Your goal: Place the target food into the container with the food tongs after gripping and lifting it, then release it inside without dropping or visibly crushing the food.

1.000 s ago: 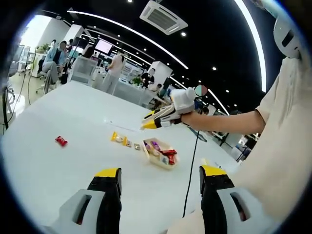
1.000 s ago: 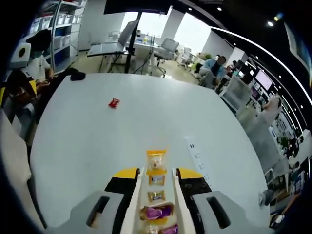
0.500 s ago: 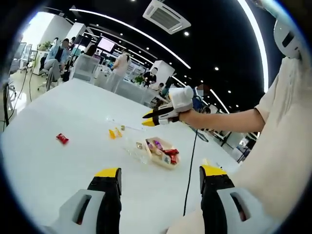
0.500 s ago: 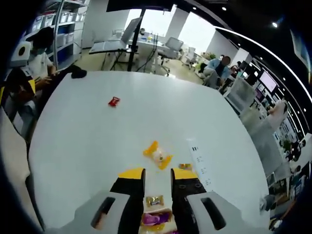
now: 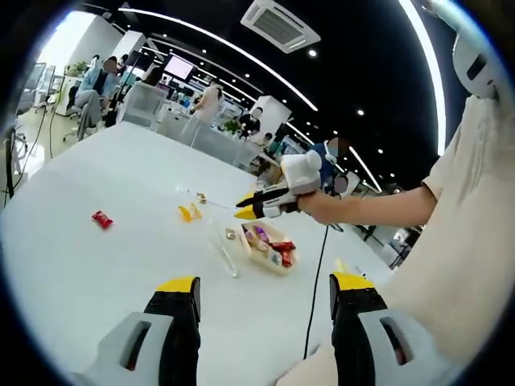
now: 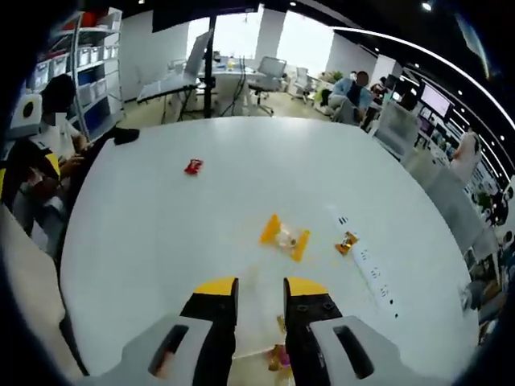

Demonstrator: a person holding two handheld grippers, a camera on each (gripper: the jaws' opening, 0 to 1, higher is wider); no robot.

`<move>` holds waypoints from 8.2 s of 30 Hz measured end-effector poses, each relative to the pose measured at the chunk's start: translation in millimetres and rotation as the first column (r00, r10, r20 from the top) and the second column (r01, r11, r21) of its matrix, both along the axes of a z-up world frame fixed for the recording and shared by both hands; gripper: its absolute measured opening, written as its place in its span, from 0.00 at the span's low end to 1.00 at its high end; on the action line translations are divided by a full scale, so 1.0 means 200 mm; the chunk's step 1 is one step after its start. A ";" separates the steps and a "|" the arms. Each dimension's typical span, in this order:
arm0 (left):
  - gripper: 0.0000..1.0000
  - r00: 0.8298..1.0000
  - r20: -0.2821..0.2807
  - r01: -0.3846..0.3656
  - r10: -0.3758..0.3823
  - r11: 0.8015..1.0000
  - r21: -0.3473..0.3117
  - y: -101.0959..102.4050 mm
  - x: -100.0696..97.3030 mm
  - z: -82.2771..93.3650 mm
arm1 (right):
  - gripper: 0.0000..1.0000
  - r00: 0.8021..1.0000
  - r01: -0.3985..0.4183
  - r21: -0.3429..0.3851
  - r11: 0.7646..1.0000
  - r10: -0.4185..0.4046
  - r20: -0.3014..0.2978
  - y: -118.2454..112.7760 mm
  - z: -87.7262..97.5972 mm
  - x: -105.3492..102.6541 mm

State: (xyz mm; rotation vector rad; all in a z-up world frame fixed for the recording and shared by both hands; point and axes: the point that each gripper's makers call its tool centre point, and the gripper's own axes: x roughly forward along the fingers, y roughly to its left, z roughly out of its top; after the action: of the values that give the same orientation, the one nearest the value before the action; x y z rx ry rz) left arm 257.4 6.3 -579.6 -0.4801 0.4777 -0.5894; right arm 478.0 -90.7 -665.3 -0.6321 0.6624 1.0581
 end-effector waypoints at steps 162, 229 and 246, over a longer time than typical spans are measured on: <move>0.12 0.980 0.197 0.076 -0.008 0.938 -0.337 -0.06 0.02 0.42 | 0.07 0.532 0.033 0.622 0.782 0.513 -0.673 0.19 0.72 -1.22; 0.06 0.953 -0.109 -0.259 0.282 0.573 -0.777 0.08 0.21 0.52 | 0.30 0.920 -0.007 0.653 0.757 0.260 -0.292 0.30 0.73 -1.26; 0.07 0.956 -0.079 -0.240 0.284 0.595 -0.767 0.08 0.22 0.55 | 0.13 0.883 0.114 0.686 0.719 0.244 -0.401 0.29 0.80 -1.24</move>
State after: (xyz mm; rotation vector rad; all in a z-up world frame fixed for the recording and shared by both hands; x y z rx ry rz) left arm 300.7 23.3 -470.3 -1.3469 0.0608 -0.4937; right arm 229.5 -31.8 -505.8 0.2904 0.5868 1.4401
